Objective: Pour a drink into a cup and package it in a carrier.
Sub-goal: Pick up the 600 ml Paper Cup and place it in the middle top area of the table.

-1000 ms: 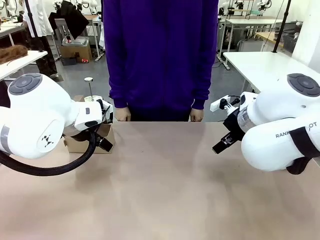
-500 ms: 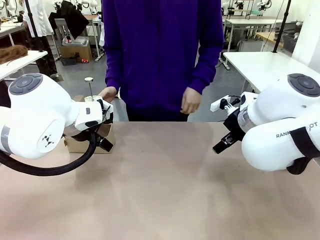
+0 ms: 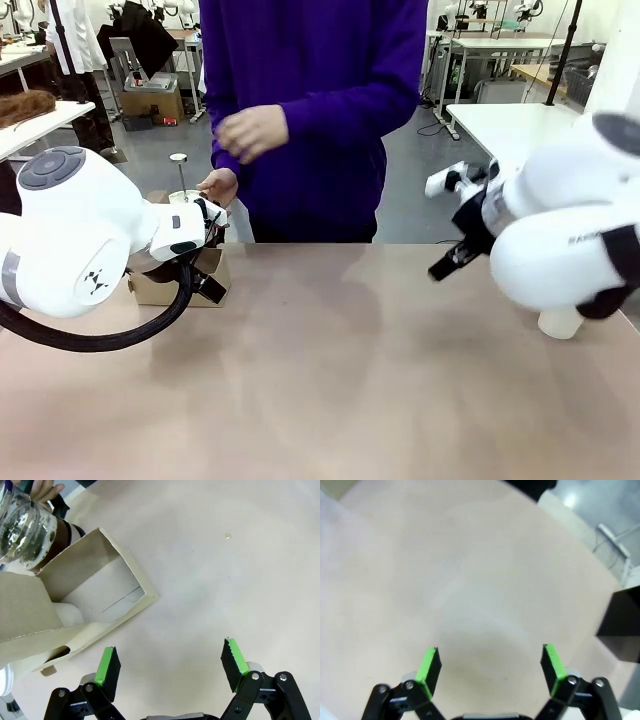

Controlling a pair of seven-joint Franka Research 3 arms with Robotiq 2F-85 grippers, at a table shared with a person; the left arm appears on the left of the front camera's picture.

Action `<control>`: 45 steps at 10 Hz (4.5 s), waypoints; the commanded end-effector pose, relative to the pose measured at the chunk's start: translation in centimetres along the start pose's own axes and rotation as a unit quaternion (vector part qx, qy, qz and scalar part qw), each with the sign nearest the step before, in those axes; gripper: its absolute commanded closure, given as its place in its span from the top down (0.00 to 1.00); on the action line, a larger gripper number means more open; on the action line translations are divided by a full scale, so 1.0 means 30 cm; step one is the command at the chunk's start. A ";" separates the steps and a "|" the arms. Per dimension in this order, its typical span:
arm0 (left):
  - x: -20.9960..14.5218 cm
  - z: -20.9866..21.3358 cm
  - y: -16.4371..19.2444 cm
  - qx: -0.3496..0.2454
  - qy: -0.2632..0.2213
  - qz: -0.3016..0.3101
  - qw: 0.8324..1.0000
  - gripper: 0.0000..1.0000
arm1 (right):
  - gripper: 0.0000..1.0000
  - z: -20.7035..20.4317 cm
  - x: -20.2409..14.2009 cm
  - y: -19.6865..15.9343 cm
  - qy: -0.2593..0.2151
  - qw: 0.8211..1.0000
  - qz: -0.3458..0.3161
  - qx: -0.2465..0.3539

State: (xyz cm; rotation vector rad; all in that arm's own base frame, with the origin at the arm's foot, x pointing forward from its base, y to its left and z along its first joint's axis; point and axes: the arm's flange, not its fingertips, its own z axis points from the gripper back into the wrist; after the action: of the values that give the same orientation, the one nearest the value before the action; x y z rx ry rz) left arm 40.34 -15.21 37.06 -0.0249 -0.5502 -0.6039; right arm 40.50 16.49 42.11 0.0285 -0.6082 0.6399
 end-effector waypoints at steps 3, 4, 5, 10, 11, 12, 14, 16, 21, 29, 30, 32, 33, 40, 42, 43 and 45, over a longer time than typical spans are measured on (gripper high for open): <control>0.000 0.000 0.001 0.000 0.000 0.000 1.000 1.00 | 1.00 0.305 0.138 -0.338 -0.019 0.993 0.045 0.104; 0.000 0.000 0.001 0.000 0.000 0.000 1.000 1.00 | 1.00 0.355 0.121 -0.451 -0.039 0.988 0.068 0.135; 0.000 0.000 0.001 0.000 0.000 0.000 1.000 1.00 | 1.00 0.390 0.086 -0.559 -0.066 0.981 0.079 0.165; 0.000 0.000 0.001 0.000 0.000 0.000 1.000 1.00 | 1.00 0.355 -0.321 -1.025 -0.251 0.924 0.098 0.273; 0.000 0.000 0.001 0.000 0.000 0.000 1.000 1.00 | 1.00 0.309 -0.399 -1.090 -0.294 0.901 0.083 0.308; 0.000 0.000 0.001 0.000 0.000 0.000 1.000 1.00 | 1.00 0.256 -0.450 -1.129 -0.309 0.890 0.069 0.328; 0.000 0.000 0.001 0.000 0.000 0.000 1.000 1.00 | 1.00 0.168 -0.493 -1.148 -0.312 0.889 0.048 0.333; 0.000 0.000 0.001 0.000 0.000 0.000 1.000 1.00 | 1.00 0.204 -0.552 -1.075 -0.331 0.884 0.041 0.328; 0.000 0.000 0.001 0.000 0.000 0.000 1.000 1.00 | 1.00 0.195 -0.552 -1.109 -0.333 0.883 0.043 0.329; 0.000 0.000 0.001 0.000 0.000 0.000 1.000 1.00 | 1.00 -0.026 -0.952 -1.093 -0.476 0.831 0.063 0.282; 0.000 0.000 0.001 0.000 0.000 0.000 1.000 1.00 | 1.00 -0.051 -0.966 -1.079 -0.480 0.825 0.058 0.292; 0.000 0.000 0.001 0.000 0.000 0.000 1.000 1.00 | 1.00 -0.122 -0.983 -1.042 -0.465 0.835 0.048 0.290; 0.000 0.000 0.001 0.000 0.000 0.000 1.000 1.00 | 1.00 -0.152 -0.980 -1.020 -0.462 0.836 0.041 0.292; 0.000 0.000 0.001 0.000 0.000 0.000 1.000 1.00 | 1.00 -0.248 -0.958 -0.927 -0.446 0.839 0.029 0.310; 0.000 0.000 0.001 0.000 0.000 0.000 1.000 1.00 | 1.00 -0.274 -0.952 -0.898 -0.449 0.840 0.030 0.304; 0.000 0.000 0.001 0.000 0.000 0.000 1.000 1.00 | 1.00 -0.284 -0.945 -0.889 -0.451 0.839 0.028 0.303; 0.000 0.000 0.001 0.000 0.000 0.000 1.000 1.00 | 1.00 -0.299 -0.933 -0.876 -0.451 0.838 0.028 0.307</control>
State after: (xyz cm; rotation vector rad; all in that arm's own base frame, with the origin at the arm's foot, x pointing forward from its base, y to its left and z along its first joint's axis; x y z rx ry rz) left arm 40.38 -15.17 37.04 -0.0237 -0.5498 -0.6030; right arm 42.22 -19.16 23.84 1.0091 -1.2579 0.8432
